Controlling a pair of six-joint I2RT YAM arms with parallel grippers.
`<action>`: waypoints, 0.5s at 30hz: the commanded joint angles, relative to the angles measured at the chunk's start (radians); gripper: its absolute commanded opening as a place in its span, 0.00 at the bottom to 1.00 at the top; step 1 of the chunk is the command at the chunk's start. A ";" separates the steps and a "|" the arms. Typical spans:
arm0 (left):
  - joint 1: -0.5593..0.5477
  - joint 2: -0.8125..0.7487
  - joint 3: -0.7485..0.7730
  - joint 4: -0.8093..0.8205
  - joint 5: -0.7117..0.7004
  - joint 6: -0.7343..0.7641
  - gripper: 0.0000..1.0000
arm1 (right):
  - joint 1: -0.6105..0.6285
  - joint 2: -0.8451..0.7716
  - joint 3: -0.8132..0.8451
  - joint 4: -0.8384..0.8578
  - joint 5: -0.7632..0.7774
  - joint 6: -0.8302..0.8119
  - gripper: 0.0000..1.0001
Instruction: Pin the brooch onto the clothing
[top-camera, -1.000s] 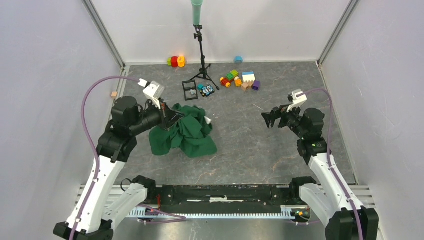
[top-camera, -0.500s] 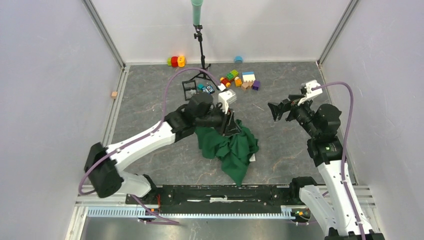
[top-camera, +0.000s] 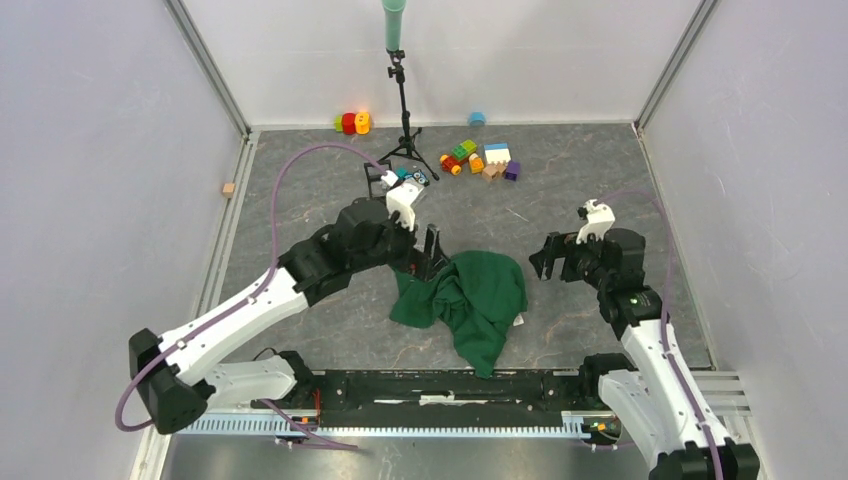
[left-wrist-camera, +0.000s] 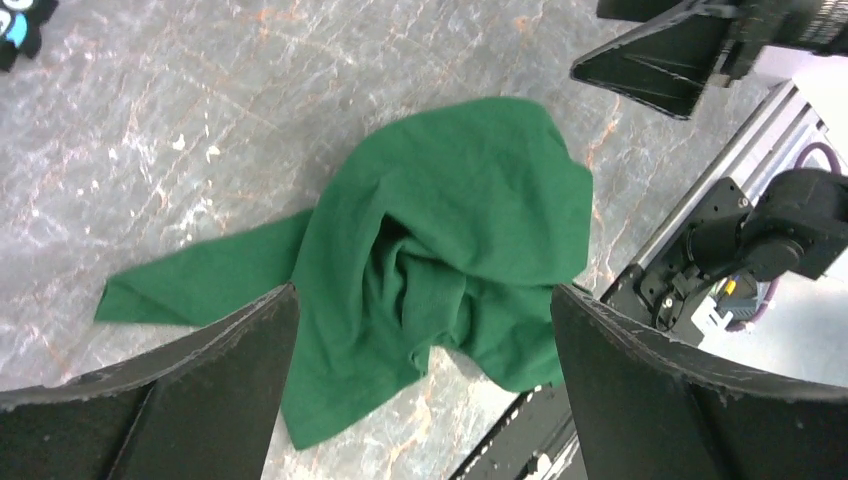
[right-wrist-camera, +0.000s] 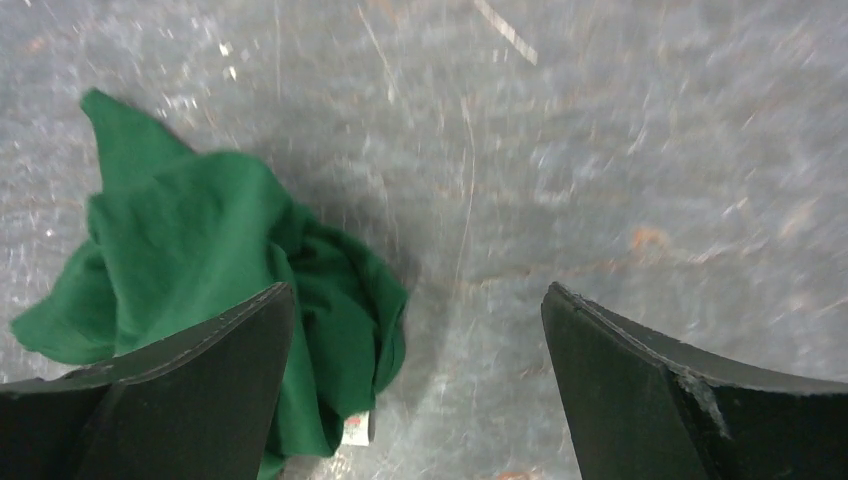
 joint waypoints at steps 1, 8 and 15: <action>-0.003 -0.037 -0.128 -0.089 0.031 -0.085 1.00 | 0.003 0.046 -0.093 0.080 -0.095 0.089 0.99; -0.004 -0.015 -0.334 0.142 0.117 -0.285 1.00 | 0.088 0.010 -0.235 0.236 -0.229 0.237 0.99; -0.004 0.098 -0.369 0.271 0.201 -0.302 0.81 | 0.197 -0.032 -0.259 0.271 -0.209 0.320 0.85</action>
